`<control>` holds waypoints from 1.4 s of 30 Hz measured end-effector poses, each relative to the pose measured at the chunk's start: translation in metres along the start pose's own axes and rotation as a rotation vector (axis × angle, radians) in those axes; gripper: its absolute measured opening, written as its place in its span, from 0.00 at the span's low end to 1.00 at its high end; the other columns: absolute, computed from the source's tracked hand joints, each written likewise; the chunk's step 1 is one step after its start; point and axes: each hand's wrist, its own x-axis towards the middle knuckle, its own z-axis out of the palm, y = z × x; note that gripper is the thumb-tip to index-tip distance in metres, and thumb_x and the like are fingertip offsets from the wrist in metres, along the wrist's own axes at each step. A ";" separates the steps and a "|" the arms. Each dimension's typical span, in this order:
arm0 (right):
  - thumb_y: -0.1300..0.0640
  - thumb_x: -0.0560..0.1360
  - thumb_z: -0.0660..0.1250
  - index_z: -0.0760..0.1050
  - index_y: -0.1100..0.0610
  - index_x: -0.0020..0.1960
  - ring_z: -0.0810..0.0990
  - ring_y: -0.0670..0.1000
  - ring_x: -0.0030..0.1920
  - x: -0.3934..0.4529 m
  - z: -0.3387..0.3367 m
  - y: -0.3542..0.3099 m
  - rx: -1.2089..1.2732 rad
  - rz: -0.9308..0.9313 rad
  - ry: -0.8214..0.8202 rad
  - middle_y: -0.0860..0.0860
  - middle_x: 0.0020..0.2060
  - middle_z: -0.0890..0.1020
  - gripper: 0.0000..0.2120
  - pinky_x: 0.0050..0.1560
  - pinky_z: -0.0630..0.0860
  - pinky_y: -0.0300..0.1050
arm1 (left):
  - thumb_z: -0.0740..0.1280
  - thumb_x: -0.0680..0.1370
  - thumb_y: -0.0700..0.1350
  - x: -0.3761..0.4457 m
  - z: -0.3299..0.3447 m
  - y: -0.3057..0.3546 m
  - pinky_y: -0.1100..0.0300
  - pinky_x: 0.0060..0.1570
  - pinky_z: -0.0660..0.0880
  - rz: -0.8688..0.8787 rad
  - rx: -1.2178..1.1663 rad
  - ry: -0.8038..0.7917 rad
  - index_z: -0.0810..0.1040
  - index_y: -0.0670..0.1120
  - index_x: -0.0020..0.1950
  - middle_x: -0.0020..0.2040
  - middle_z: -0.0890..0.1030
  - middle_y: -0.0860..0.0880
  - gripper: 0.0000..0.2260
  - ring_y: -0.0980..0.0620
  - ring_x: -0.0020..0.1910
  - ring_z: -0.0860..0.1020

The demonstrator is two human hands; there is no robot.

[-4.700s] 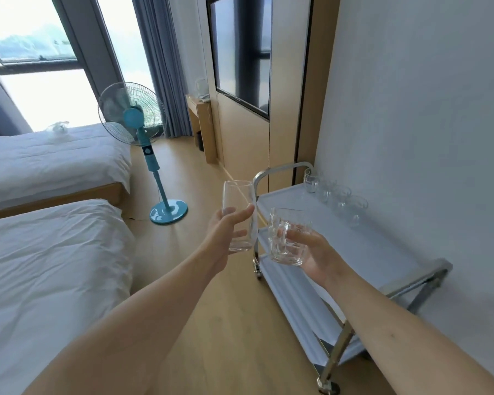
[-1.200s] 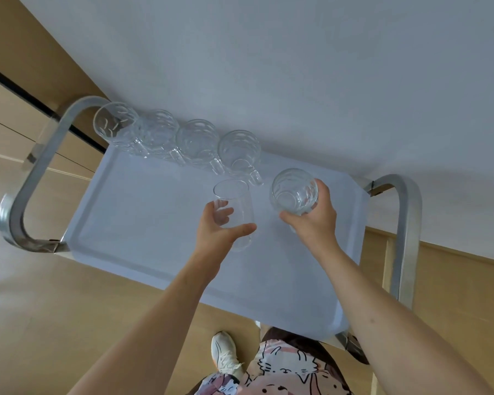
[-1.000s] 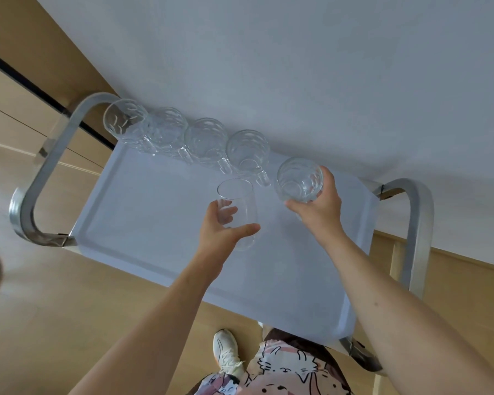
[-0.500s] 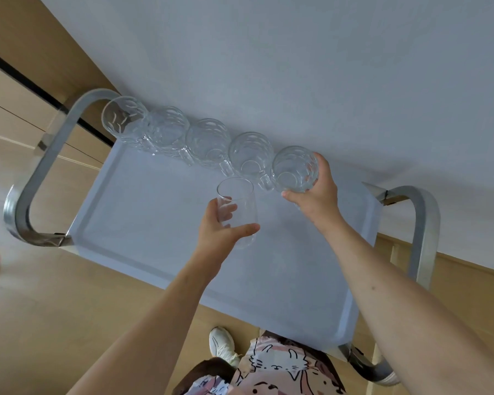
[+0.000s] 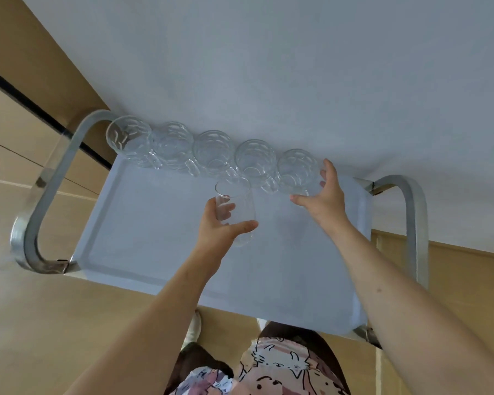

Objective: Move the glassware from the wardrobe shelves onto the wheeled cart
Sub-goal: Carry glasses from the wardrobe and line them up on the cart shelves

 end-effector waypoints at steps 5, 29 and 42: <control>0.56 0.66 0.82 0.60 0.50 0.79 0.66 0.50 0.75 -0.061 0.012 -0.019 -0.031 -0.013 0.120 0.48 0.76 0.68 0.48 0.74 0.65 0.49 | 0.83 0.56 0.50 -0.013 -0.040 0.007 0.62 0.52 0.73 0.062 0.031 -0.103 0.73 0.53 0.64 0.60 0.79 0.55 0.38 0.57 0.62 0.76; 0.48 0.77 0.71 0.62 0.52 0.79 0.60 0.56 0.78 -0.250 0.111 0.015 -0.484 -0.092 -0.059 0.52 0.78 0.64 0.35 0.75 0.63 0.52 | 0.84 0.64 0.45 -0.099 -0.153 -0.074 0.57 0.53 0.71 0.105 0.033 -0.108 0.70 0.53 0.66 0.62 0.77 0.56 0.35 0.55 0.64 0.74; 0.46 0.79 0.68 0.59 0.52 0.80 0.58 0.58 0.78 -0.366 0.075 0.093 -0.521 -0.258 -0.162 0.53 0.79 0.61 0.34 0.75 0.60 0.52 | 0.83 0.59 0.48 -0.246 -0.141 -0.143 0.57 0.56 0.73 0.236 -0.023 -0.012 0.72 0.57 0.61 0.64 0.76 0.56 0.34 0.58 0.63 0.74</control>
